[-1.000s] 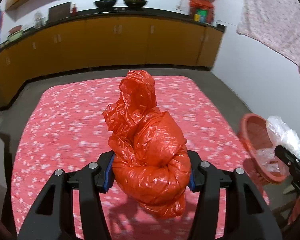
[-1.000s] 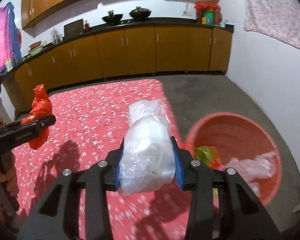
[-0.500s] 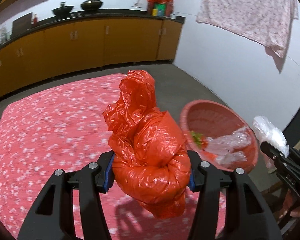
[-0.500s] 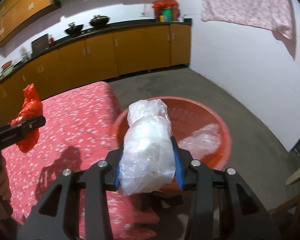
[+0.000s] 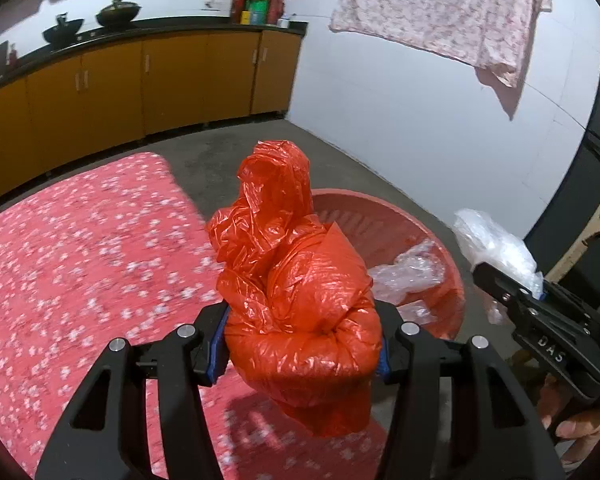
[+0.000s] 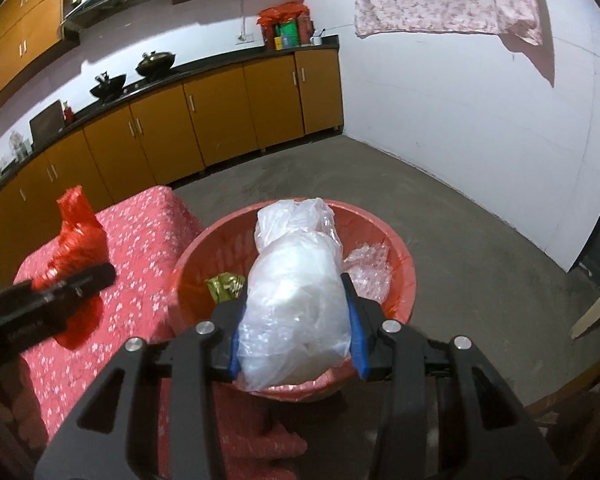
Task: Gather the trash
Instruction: 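Carry orange and white bags over the basket and open both tools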
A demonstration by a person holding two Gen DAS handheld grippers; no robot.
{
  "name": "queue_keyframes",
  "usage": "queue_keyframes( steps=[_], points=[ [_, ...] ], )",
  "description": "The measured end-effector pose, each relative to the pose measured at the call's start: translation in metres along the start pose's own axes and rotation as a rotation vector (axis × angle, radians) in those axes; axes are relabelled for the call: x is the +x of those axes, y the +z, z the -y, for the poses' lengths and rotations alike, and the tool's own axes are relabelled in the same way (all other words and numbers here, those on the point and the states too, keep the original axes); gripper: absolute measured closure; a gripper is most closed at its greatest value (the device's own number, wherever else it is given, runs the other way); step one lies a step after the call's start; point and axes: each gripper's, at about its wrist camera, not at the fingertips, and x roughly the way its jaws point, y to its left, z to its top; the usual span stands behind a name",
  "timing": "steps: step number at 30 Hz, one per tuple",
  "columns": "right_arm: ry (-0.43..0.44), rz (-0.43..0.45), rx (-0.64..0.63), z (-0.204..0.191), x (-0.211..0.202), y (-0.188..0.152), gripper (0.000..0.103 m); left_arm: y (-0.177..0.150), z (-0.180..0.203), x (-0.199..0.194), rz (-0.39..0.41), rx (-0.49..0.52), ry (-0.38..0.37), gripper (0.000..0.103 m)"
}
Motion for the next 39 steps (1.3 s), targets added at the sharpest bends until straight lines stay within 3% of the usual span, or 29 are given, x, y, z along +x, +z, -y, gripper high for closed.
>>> queue_keyframes(
  steps=[10,39],
  points=[
    [-0.01,0.018,0.005,0.002,0.014,0.004,0.063,0.004,0.014,0.027,-0.024,0.046,-0.049,0.049],
    [-0.005,0.042,0.052,0.005,0.031,0.009,0.06,0.011,0.024,0.067,-0.064,0.067,-0.07,0.048]
  ],
)
